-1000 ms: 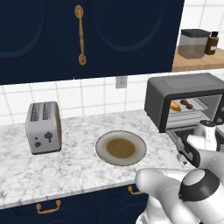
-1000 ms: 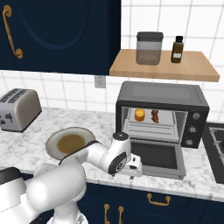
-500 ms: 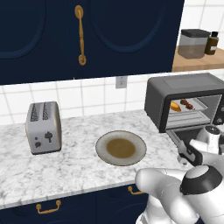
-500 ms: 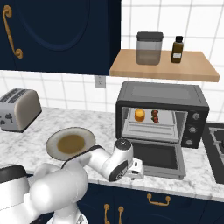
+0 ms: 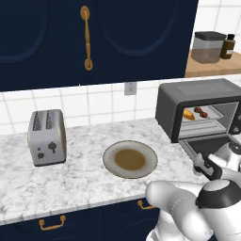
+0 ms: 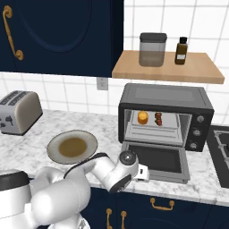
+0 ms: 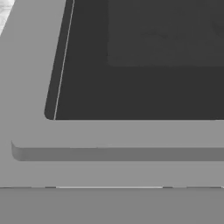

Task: Pick up the kebab skewer and baguette bread, and place them inside the toaster oven. Close the toaster oven door and start by setting the timer.

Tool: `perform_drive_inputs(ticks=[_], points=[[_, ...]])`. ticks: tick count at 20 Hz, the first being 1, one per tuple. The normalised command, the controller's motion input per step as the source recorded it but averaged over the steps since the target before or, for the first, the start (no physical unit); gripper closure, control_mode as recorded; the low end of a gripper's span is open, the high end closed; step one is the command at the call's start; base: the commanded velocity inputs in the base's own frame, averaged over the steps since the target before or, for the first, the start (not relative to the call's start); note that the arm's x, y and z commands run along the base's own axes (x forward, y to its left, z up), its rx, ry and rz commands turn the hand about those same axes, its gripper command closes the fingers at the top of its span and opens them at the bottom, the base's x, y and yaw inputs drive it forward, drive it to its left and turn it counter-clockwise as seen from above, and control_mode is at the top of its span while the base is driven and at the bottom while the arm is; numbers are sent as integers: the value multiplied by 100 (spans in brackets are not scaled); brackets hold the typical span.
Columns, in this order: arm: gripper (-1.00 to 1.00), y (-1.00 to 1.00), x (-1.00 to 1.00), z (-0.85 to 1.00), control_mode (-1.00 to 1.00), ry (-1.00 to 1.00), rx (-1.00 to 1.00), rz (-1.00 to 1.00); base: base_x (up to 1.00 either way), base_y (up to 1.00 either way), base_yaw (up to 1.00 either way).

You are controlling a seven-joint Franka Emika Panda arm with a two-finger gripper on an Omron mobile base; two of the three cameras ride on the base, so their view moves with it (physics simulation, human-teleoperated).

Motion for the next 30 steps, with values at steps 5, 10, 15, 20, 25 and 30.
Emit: perform_drive_inputs(ticks=[5, 10, 15, 20, 25, 30], points=[[-100, 11, 51, 0, -100, -17, 0, -1, 0, 0, 0], [-100, 25, 67, 11, -100, -12, 0, -3, 0, 0, 0], [-100, 44, 64, 21, -100, -18, 0, -6, 0, 0, 0], [-100, 59, 75, 22, -100, -23, 0, -10, 0, 0, 0], [-100, 80, 78, 37, -100, -32, 0, -10, 0, 0, 0], [-100, 96, 89, 35, -100, -34, -3, -13, 0, 0, 0]])
